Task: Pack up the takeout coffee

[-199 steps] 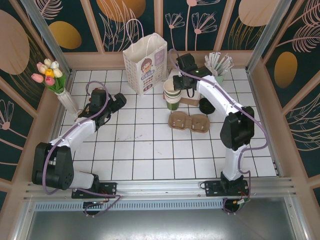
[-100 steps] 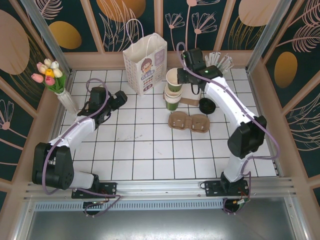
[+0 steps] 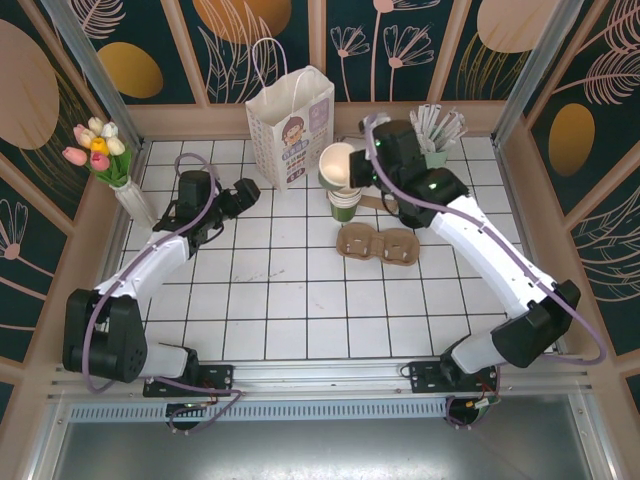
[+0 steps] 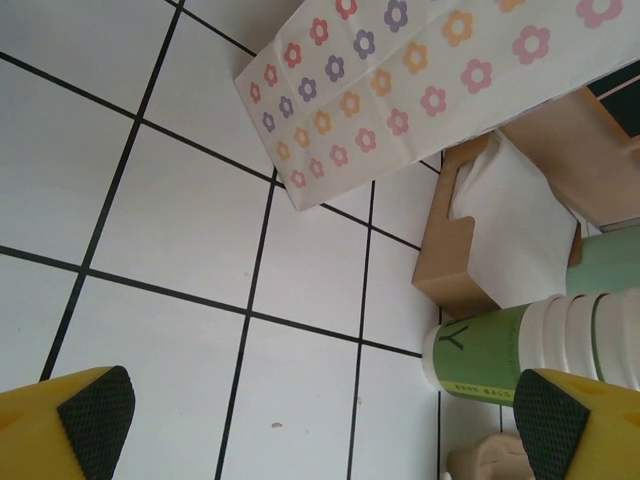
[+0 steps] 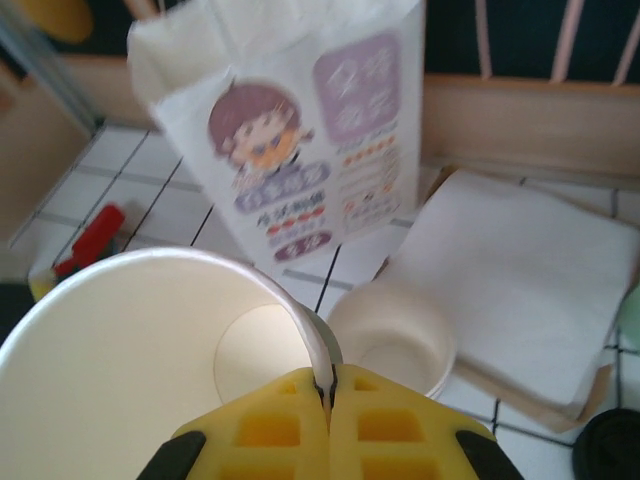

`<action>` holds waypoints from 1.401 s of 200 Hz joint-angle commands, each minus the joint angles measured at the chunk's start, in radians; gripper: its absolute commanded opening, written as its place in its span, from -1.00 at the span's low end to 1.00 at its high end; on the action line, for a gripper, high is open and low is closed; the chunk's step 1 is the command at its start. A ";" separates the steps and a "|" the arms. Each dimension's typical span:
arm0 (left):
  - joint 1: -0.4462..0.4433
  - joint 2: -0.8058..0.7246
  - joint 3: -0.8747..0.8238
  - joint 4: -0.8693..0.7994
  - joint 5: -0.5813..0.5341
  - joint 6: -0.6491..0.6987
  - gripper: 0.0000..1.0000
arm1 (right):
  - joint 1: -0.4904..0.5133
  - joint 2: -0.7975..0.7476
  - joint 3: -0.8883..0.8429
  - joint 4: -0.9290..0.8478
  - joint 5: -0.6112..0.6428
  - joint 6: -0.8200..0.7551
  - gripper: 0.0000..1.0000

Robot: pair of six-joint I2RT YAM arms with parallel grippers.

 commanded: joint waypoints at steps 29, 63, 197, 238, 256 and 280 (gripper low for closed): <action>-0.001 -0.080 -0.045 -0.168 -0.138 -0.096 0.97 | 0.129 0.006 -0.133 0.034 -0.083 0.083 -1.00; -0.008 -0.065 -0.075 -0.184 -0.092 -0.115 0.98 | 0.186 0.055 -0.191 0.015 0.004 0.161 -1.00; -0.182 0.027 -0.088 -0.246 -0.103 -0.125 0.98 | 0.230 0.132 -0.376 0.065 0.043 0.234 -1.00; -0.185 0.053 -0.082 -0.239 -0.075 -0.117 0.97 | 0.246 0.146 -0.394 0.072 0.060 0.222 -0.97; -0.184 0.058 -0.082 -0.233 -0.066 -0.115 0.98 | 0.246 0.148 -0.402 0.071 0.075 0.236 -0.94; -0.185 0.065 -0.085 -0.224 -0.057 -0.111 0.98 | 0.246 0.150 -0.407 0.068 0.089 0.264 -0.90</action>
